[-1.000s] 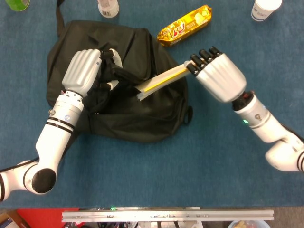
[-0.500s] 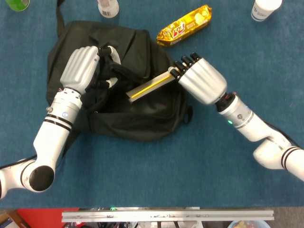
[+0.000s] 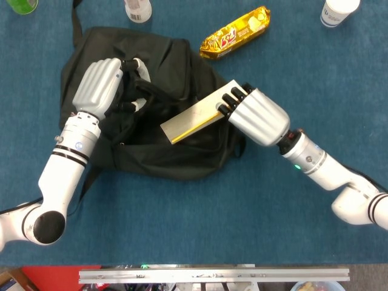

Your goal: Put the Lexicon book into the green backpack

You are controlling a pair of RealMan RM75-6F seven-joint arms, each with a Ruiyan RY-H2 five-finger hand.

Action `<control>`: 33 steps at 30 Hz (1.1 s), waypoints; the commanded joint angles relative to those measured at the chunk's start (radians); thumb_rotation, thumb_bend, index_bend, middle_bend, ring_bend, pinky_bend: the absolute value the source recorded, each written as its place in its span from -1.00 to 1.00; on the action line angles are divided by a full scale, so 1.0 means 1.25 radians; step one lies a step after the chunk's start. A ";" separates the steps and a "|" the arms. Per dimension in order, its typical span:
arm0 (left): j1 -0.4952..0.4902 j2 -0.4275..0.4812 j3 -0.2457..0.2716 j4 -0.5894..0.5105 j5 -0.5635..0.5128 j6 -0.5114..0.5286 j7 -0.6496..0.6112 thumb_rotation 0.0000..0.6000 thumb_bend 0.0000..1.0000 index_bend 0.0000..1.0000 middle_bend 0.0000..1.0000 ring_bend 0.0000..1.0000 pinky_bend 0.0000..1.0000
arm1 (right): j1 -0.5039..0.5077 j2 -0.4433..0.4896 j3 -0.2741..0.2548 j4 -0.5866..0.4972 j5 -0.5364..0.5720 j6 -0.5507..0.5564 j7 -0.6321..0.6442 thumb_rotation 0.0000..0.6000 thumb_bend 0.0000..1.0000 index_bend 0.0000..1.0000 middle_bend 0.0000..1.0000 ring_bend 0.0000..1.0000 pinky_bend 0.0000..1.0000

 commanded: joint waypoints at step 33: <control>0.014 0.036 0.031 -0.039 0.041 0.016 0.004 1.00 -0.37 0.13 0.29 0.27 0.66 | -0.012 0.008 0.049 -0.226 0.106 -0.159 -0.275 1.00 -0.31 0.65 0.16 -0.06 0.21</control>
